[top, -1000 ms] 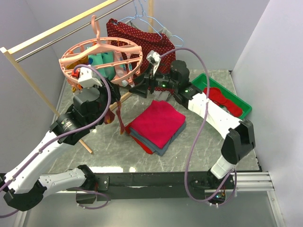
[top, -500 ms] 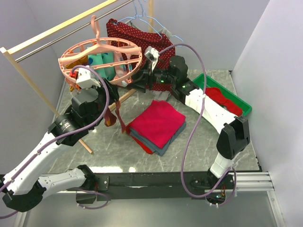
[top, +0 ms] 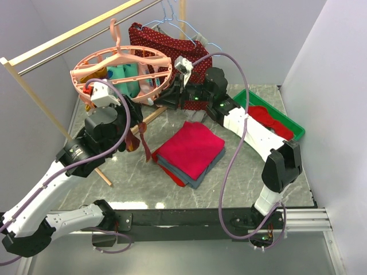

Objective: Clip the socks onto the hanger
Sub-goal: Open the clamp at the hanger.

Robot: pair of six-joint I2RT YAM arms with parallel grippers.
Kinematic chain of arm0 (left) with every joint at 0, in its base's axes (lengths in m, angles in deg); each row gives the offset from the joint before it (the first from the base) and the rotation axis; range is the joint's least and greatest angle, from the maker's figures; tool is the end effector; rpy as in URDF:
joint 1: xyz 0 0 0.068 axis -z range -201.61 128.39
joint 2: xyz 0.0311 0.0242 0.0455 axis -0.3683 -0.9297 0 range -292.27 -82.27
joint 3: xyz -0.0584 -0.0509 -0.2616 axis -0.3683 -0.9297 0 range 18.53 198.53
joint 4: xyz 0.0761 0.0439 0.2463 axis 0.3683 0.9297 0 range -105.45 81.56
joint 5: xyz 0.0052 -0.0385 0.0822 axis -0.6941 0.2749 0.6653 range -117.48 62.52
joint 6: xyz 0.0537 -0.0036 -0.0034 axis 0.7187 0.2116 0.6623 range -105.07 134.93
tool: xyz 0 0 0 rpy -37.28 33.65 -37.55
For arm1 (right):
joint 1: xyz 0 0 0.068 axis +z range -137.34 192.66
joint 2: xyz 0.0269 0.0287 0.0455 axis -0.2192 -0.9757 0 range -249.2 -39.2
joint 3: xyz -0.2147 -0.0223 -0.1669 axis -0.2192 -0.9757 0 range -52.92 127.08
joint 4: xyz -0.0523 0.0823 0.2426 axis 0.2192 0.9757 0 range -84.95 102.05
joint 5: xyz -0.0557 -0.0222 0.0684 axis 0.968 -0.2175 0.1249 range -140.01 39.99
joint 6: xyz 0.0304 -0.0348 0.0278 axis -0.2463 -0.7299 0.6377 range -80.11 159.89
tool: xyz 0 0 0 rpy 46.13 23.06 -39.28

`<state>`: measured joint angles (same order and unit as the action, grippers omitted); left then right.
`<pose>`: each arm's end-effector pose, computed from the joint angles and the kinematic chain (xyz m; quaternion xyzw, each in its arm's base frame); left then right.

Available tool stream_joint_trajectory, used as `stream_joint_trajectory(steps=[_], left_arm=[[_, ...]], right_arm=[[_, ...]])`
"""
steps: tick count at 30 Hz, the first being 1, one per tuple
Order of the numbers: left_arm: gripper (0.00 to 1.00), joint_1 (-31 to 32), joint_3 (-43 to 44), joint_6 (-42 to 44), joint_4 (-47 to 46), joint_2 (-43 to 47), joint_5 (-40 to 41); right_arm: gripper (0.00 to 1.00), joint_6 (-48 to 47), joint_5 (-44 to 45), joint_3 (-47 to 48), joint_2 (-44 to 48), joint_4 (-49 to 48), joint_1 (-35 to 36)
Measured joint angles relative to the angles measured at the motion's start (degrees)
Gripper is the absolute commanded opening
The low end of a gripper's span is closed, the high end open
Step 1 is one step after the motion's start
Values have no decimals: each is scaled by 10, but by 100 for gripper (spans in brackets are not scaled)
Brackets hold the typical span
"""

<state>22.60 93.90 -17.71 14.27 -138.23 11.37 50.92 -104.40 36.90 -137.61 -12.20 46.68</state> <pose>0.1471 -0.1119 0.4521 -0.1390 0.7418 -0.1756 0.6321 0.3181 0.2498 0.4118 -0.4552 0.4989 0.5335 0.5091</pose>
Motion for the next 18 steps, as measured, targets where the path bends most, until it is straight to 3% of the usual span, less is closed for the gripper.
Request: stream_joint_trajectory(steps=[18], left_arm=[[61, 0, 183, -13, 164, -16, -94]], right_arm=[[8, -46, 108, -12, 49, 43, 85]])
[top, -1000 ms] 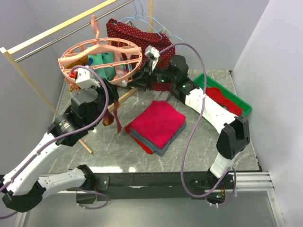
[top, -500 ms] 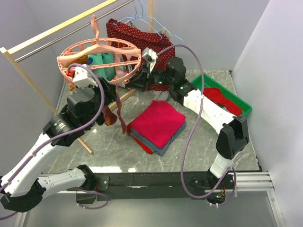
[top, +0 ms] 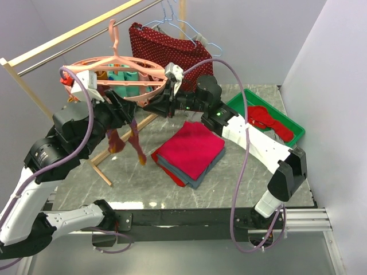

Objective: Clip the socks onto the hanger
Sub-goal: Open the clamp at the hanger.

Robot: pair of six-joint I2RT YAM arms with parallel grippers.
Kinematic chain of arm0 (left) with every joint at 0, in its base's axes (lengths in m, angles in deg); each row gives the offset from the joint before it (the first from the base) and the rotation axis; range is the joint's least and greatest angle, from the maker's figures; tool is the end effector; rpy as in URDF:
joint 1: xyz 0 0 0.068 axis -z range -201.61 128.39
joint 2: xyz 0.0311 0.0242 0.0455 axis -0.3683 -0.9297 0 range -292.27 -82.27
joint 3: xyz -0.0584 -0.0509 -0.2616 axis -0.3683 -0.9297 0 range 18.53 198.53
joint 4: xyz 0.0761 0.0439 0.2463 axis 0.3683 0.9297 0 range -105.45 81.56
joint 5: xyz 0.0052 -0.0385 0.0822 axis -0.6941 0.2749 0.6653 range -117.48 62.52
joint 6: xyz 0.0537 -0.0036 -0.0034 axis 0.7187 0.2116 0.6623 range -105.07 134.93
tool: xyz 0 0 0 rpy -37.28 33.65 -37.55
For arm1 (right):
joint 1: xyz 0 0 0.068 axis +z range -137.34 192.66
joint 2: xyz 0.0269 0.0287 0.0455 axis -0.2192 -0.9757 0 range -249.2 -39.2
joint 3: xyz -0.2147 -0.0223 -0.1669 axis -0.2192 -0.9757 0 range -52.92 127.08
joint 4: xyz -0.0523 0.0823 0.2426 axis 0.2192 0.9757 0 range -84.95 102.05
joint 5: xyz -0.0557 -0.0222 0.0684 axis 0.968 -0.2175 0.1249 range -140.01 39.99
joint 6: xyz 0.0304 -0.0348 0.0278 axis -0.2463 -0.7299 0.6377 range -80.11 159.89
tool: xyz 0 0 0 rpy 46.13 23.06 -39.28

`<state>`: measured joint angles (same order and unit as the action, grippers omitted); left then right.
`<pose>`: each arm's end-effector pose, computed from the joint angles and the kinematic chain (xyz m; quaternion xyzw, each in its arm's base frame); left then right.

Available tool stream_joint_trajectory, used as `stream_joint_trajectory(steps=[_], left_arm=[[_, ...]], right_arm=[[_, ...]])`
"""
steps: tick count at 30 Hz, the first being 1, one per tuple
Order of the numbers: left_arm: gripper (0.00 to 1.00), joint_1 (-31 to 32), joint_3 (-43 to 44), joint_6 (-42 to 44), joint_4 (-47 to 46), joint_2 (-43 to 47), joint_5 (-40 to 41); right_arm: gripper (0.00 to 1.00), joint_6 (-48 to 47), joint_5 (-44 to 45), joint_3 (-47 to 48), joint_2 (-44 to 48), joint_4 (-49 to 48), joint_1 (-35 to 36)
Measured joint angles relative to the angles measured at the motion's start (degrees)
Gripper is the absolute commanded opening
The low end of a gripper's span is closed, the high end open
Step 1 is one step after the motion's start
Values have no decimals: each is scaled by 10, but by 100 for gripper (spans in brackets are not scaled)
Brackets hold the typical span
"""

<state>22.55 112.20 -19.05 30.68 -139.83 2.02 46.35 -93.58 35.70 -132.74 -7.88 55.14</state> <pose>0.1158 -0.0879 0.5109 -0.0972 0.7525 -0.2403 0.6054 0.2668 0.2777 0.4298 -0.4548 0.4926 0.5119 0.5371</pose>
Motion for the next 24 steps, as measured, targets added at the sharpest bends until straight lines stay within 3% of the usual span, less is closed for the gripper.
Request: stream_joint_trajectory(steps=[11, 19, 24], left_arm=[[47, 0, -14, -16, 14, 5, -43], [30, 0, -65, -15, -7, 38, 36], [29, -8, -104, -6, -32, 43, 75]], right_arm=[[8, -46, 42, 2, 11, 63, 14], [8, -49, 51, 2, 11, 71, 16], [8, -62, 62, -5, 16, 79, 16]])
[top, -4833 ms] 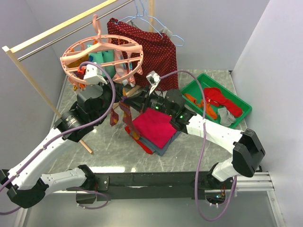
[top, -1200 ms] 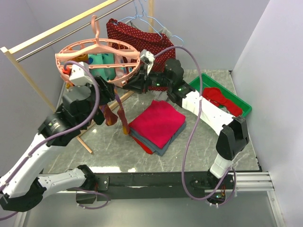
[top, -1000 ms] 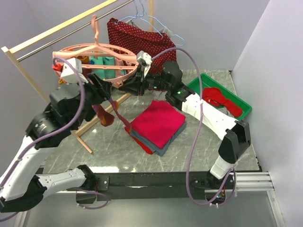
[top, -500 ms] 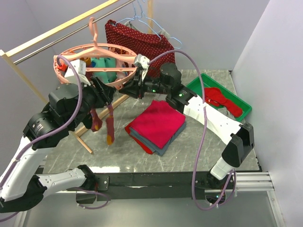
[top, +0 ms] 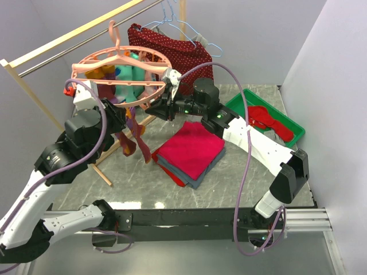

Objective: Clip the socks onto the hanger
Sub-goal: Open the clamp at the hanger.

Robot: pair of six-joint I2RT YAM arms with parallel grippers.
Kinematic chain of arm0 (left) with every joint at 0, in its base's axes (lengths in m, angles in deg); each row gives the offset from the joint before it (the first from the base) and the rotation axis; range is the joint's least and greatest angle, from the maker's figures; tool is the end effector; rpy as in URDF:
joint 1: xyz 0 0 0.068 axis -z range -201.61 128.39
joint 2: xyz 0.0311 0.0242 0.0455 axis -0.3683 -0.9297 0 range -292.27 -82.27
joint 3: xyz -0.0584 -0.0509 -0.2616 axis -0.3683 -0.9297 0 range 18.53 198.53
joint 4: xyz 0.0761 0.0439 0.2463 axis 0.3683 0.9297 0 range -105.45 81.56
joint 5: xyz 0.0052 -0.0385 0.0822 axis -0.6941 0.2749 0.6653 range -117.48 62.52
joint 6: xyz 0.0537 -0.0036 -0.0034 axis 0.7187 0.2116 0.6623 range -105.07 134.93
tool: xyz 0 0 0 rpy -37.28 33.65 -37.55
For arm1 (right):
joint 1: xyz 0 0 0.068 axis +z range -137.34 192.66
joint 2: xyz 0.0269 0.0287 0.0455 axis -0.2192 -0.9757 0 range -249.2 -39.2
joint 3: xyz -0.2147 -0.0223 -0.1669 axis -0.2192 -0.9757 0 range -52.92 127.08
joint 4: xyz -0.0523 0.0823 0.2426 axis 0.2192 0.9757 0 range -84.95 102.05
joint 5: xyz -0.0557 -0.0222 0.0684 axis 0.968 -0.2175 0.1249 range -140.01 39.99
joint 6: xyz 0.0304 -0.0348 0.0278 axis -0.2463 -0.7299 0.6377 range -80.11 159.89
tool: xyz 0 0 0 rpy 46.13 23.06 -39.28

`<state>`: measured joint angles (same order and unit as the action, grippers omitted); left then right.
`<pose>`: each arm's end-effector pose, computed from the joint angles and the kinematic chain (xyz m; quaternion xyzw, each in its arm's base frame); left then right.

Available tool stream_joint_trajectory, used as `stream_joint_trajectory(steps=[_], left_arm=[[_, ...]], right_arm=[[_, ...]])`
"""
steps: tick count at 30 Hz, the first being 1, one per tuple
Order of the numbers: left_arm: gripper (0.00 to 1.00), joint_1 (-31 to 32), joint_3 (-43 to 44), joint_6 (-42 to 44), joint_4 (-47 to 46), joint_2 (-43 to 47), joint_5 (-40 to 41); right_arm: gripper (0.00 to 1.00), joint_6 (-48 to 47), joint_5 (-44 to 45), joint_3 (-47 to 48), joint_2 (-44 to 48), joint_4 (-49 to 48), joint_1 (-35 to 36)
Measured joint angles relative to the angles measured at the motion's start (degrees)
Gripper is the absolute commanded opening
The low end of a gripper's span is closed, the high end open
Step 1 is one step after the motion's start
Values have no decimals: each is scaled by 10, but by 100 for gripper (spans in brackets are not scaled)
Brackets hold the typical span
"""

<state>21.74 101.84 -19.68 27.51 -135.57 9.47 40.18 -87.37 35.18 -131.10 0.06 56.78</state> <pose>0.1196 -0.0834 0.4767 -0.1402 0.7549 -0.1790 0.6152 0.2573 0.2797 0.4233 -0.4597 0.5295 0.4632 0.5419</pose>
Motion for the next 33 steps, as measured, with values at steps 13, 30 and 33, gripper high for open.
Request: stream_joint_trajectory(steps=[13, 30, 33], left_arm=[[33, -180, -45, 36, -39, -9, -46], [48, -199, 24, 15, -4, 14, -158], [51, -199, 41, 2, -5, 23, -198]], right_arm=[[8, -5, 10, -18, 23, -2, 0], [8, 14, 18, -14, 15, -19, 28], [8, 14, 10, -6, 2, -18, 43]])
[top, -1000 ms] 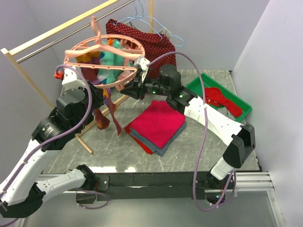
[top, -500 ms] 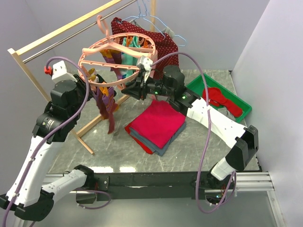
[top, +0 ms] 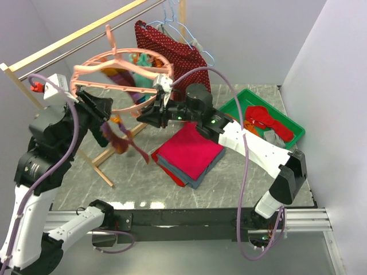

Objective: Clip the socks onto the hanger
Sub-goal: Open the clamp at the hanger.

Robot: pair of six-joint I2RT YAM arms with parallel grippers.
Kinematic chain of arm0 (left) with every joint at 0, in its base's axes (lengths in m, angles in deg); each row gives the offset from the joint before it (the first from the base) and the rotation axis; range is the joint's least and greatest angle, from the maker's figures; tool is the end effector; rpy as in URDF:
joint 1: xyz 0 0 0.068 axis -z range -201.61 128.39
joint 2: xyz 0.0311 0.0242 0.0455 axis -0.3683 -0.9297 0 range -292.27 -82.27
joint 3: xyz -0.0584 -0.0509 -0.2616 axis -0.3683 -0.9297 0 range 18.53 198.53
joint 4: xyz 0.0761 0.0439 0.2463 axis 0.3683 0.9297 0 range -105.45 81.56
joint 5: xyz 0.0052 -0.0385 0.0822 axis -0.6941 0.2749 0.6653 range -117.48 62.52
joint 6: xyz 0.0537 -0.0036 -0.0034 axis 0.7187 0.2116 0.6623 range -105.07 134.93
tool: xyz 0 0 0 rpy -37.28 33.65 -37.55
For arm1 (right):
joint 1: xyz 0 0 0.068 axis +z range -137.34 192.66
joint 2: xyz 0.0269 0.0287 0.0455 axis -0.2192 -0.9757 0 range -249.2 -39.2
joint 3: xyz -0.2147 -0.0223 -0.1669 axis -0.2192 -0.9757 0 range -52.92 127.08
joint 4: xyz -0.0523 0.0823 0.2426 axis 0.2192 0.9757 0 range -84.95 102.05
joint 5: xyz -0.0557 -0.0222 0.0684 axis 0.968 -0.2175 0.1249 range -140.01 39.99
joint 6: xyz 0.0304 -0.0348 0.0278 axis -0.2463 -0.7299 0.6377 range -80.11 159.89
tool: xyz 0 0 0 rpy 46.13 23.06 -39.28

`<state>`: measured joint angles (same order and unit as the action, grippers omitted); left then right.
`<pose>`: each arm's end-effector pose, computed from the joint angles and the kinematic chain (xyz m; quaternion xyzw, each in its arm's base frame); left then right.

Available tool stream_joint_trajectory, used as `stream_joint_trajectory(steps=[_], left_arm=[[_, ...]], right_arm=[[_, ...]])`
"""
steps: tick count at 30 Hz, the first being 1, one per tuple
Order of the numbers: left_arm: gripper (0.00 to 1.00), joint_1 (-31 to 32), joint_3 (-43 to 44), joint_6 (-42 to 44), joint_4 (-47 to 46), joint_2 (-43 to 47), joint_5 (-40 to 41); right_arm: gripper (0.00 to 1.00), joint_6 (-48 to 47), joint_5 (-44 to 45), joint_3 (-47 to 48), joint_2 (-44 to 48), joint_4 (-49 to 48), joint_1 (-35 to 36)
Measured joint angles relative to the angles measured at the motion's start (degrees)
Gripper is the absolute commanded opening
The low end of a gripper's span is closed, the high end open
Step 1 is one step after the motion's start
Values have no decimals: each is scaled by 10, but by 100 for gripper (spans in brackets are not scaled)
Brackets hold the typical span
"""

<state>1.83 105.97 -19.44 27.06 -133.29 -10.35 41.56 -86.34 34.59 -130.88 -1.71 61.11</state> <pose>0.1170 -0.0392 0.5010 -0.1691 0.7225 -0.2226 0.6323 0.2355 0.2977 0.4242 -0.4675 0.5130 0.4860 0.5310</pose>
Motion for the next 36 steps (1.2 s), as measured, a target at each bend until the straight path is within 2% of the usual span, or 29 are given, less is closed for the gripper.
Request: stream_joint_trajectory(steps=[4, 7, 16, 18, 21, 24, 27, 36], left_arm=[[58, 0, -1, -18, -5, 14, -72], [59, 0, -19, -28, -20, 18, -118], [58, 0, -53, -43, -39, 21, -185], [62, 0, -57, -43, -46, 23, -198], [64, 0, -66, -43, -55, 34, -203], [57, 1, -68, -42, -53, 45, -203], [56, 1, -65, -40, -46, 51, -203], [60, 1, -82, -38, -6, 60, -216]], right_arm=[[8, 4, -12, 5, -13, -2, 8], [8, 9, -17, 5, -15, -5, 8], [8, 19, -25, 5, -19, -5, 9], [8, 21, -24, 5, -22, -7, 9], [8, 24, -22, 5, -25, -10, 10], [8, 24, -20, 6, -29, -11, 11], [8, 26, -20, 10, -35, -14, 11], [8, 30, -21, 22, -48, -14, 12]])
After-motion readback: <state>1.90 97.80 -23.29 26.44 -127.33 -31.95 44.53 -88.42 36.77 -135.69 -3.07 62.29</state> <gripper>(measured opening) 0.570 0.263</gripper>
